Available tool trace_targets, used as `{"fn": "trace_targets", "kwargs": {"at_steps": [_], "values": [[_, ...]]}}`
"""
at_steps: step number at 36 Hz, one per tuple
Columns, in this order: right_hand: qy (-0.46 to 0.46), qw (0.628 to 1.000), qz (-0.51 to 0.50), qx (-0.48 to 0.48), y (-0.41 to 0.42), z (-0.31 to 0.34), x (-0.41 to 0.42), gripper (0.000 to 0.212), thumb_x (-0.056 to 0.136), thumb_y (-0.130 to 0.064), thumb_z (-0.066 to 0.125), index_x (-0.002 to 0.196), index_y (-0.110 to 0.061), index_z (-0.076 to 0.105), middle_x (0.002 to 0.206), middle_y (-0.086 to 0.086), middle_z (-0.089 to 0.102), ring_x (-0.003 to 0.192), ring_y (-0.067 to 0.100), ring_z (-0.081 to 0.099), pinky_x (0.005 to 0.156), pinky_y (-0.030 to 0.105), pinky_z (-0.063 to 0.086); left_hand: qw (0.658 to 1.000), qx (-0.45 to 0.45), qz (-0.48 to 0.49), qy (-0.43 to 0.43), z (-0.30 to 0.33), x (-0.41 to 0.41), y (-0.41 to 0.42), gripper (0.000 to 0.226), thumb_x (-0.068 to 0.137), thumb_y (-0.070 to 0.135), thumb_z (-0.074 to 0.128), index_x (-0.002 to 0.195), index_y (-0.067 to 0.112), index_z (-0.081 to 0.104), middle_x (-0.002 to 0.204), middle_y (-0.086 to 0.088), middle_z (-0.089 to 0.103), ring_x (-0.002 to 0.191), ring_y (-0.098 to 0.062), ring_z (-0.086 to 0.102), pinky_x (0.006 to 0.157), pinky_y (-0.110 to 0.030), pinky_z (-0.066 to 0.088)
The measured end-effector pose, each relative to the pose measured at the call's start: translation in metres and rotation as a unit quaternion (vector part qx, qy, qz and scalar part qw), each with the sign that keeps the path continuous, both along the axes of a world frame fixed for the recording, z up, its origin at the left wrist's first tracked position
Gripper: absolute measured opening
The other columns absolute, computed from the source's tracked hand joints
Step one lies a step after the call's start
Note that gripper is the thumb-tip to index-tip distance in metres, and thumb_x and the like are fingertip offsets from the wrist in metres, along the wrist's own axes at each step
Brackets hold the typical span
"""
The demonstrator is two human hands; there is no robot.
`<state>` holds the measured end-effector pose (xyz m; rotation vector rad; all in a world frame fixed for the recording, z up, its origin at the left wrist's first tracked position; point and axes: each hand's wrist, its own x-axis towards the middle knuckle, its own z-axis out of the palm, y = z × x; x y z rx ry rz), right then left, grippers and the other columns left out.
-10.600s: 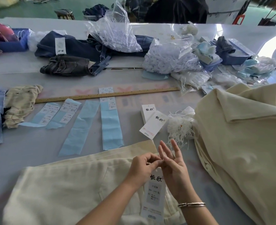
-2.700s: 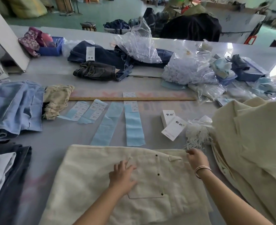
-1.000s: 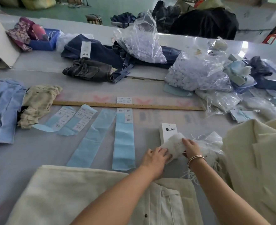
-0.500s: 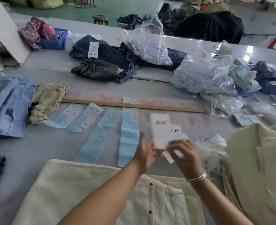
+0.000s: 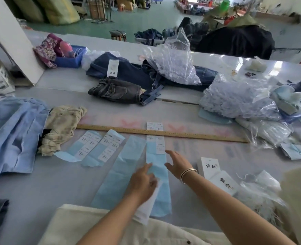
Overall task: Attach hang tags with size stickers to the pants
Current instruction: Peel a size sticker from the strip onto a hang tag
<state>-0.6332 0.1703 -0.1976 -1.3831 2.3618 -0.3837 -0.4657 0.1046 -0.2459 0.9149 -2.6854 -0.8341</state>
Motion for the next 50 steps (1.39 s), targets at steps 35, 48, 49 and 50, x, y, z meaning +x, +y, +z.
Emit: {"fn": "trace_targets", "kwargs": {"at_steps": [35,48,49,50], "values": [[-0.015,1.0,-0.007,-0.02,-0.06,-0.049,-0.039,0.023,0.089,-0.041,0.057,0.105,-0.032,0.07,0.123,-0.016,0.059,0.121,-0.001,0.047,0.115,0.039,-0.004,0.993,-0.114,-0.021,0.005,-0.02,0.002,0.014,0.045,0.076,0.029,0.041,0.105,0.017,0.073,0.11,0.009,0.07,0.096,-0.011,0.067,0.095,-0.031,0.043],[-0.018,0.998,-0.06,-0.02,-0.061,-0.05,-0.035,0.017,0.088,-0.038,0.059,0.094,-0.033,0.074,0.124,-0.021,0.059,0.116,0.001,0.049,0.11,0.035,0.008,0.994,-0.112,-0.018,-0.001,-0.016,0.001,0.015,0.04,0.078,0.029,0.039,0.097,0.02,0.073,0.111,0.011,0.07,0.098,-0.01,0.067,0.093,-0.032,0.052],[-0.013,0.998,-0.064,-0.018,-0.062,-0.049,-0.034,0.017,0.087,-0.038,0.059,0.094,-0.032,0.074,0.123,-0.021,0.059,0.114,0.001,0.05,0.109,0.036,0.009,0.993,-0.114,-0.017,0.0,-0.016,0.001,0.015,0.04,0.078,0.028,0.039,0.098,0.019,0.073,0.111,0.01,0.07,0.098,-0.01,0.067,0.093,-0.032,0.051],[-0.009,0.997,-0.069,-0.017,-0.063,-0.049,-0.033,0.018,0.087,-0.038,0.059,0.094,-0.032,0.074,0.123,-0.021,0.059,0.113,0.002,0.051,0.109,0.037,0.01,0.993,-0.117,-0.015,0.001,-0.016,0.001,0.016,0.041,0.079,0.028,0.039,0.099,0.018,0.073,0.111,0.01,0.07,0.098,-0.01,0.067,0.093,-0.033,0.051]]}}
